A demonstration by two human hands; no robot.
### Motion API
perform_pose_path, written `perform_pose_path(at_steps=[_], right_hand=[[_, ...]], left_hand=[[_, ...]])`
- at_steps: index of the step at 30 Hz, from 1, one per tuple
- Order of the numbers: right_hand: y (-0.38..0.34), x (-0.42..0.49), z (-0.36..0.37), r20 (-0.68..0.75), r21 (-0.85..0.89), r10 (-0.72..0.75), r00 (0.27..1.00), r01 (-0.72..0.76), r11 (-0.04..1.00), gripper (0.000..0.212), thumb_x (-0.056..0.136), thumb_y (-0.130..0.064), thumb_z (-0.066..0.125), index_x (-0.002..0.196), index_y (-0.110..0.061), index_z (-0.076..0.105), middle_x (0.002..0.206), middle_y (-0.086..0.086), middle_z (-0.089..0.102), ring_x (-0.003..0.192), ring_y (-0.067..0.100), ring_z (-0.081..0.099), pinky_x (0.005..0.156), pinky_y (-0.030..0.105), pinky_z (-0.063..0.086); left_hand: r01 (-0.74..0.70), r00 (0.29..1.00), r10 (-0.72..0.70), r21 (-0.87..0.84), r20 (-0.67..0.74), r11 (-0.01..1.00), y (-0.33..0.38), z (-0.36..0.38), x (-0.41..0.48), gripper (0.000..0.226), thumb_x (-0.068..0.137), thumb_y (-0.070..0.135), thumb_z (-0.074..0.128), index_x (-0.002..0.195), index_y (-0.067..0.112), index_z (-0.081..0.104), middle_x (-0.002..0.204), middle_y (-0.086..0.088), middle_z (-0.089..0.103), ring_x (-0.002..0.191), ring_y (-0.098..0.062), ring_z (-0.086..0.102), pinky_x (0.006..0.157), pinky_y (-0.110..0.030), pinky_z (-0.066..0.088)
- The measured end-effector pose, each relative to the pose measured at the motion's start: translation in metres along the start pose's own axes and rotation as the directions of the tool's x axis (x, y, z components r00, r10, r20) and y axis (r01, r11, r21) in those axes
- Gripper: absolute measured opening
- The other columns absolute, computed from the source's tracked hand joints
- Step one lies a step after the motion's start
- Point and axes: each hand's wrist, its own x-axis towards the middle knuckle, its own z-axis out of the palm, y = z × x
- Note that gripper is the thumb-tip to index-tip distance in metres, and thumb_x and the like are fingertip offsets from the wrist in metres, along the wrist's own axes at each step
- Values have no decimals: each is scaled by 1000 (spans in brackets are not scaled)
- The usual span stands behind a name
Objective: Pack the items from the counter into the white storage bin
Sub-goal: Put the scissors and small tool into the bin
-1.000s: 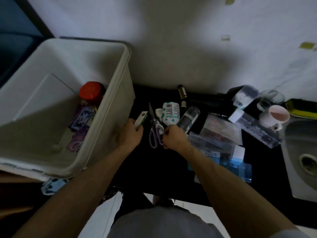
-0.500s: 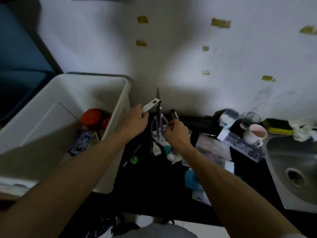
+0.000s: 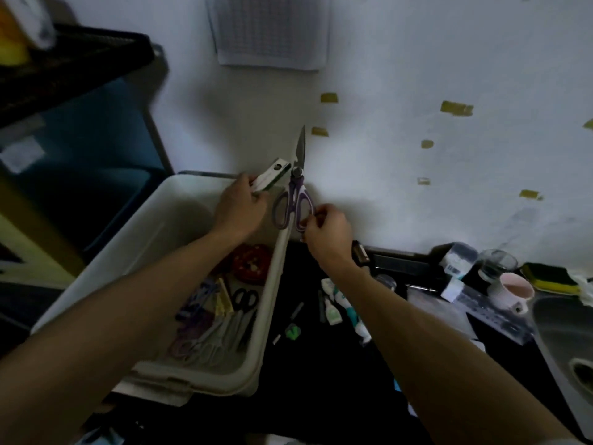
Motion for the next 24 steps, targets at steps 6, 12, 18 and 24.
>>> perform_pose_path(at_steps=[6, 12, 18, 24], right_hand=[[-45, -10, 48, 103, -191, -54, 993, 73, 979, 22, 89, -26, 50, 87, -8, 63, 80, 9, 69, 74, 29, 66, 67, 41, 57], [-62, -27, 100, 223, -310, -21, 975, 91, 946, 25, 95, -28, 52, 89, -7, 62, 82, 8, 65, 76, 28, 63, 67, 39, 55], [-47, -40, 148, 421, -458, 167, 892, 50, 888, 17, 93, -27, 59, 88, -11, 61, 82, 5, 63, 78, 24, 64, 63, 32, 49], [-25, -54, 175, 549, -589, 340, 764, 66, 805, 18, 96, -21, 57, 108, -8, 61, 103, 10, 66, 82, 22, 60, 68, 33, 50]], left_hand=[[85, 996, -86, -36, -38, 996, -52, -44, 8, 40, 87, 41, 67, 118, 17, 57, 112, 1, 67, 91, -16, 61, 73, -29, 45], [137, 988, -144, 134, 49, 982, -124, -67, 10, 42, 83, 42, 68, 110, 14, 51, 100, -4, 63, 84, -21, 61, 72, -36, 53], [18, 941, -139, 363, 310, 932, -186, -71, 3, 54, 83, 44, 70, 116, 8, 48, 113, -12, 62, 97, -29, 62, 68, -32, 45], [-256, 823, -145, 586, 550, 769, -215, -66, -4, 49, 90, 49, 60, 120, 11, 53, 116, -11, 62, 98, -25, 61, 66, -29, 41]])
